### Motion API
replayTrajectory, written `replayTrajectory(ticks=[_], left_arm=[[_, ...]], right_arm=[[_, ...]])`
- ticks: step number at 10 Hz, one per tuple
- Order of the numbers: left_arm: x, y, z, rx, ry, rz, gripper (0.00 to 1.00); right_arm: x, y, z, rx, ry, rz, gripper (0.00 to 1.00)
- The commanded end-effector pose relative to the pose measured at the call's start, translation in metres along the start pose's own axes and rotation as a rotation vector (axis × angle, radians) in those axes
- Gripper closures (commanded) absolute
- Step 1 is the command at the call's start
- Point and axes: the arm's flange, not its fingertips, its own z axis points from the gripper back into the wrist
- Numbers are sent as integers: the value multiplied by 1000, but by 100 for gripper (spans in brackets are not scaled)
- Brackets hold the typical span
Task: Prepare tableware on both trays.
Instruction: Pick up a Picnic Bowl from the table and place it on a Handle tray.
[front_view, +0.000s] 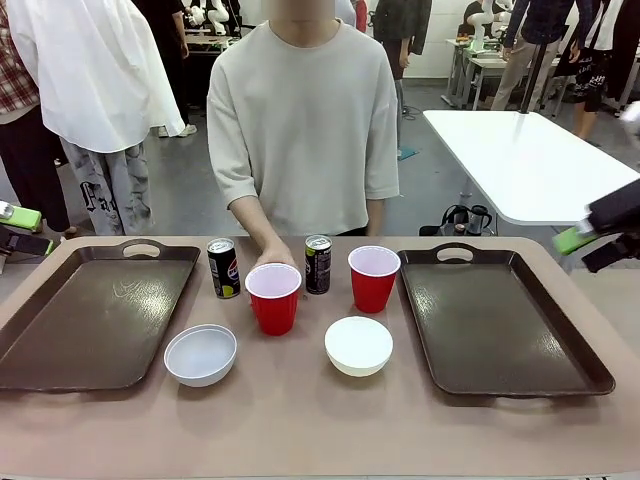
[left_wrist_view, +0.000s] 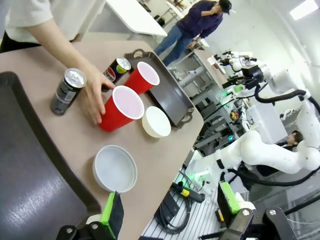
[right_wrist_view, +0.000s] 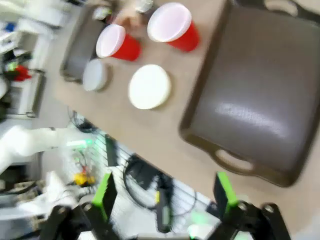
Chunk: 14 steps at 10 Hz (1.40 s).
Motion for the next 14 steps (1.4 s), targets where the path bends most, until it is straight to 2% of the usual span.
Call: replayTrajectory(ticks=[1, 4, 6, 7, 8, 10, 11, 12, 14], left_arm=[[1, 1, -1, -13, -9, -12, 0], [1, 1, -1, -13, -9, -12, 0], [1, 1, -1, -13, -9, -12, 0], [1, 1, -1, -13, -9, -12, 0], [1, 1, -1, -13, -9, -12, 0], [1, 1, -1, -13, -9, -12, 0], [1, 1, -1, -13, -9, -12, 0], [1, 1, -1, -13, -9, -12, 0], [1, 1, -1, -13, -9, -12, 0]], right_arm=[[42, 29, -49, -217, 148, -67, 0], [82, 62, -134, -374, 215, -83, 0], [97, 69, -181, -381, 246, -93, 0], [98, 77, -189, -321, 265, -80, 0], [79, 69, -171, -371, 232, -68, 0], [79, 69, -171, -371, 232, -68, 0], [88, 70, -186, -346, 253, -71, 0], [76, 68, -196, -388, 290, -64, 0], [78, 69, -237, -420, 355, -53, 0]])
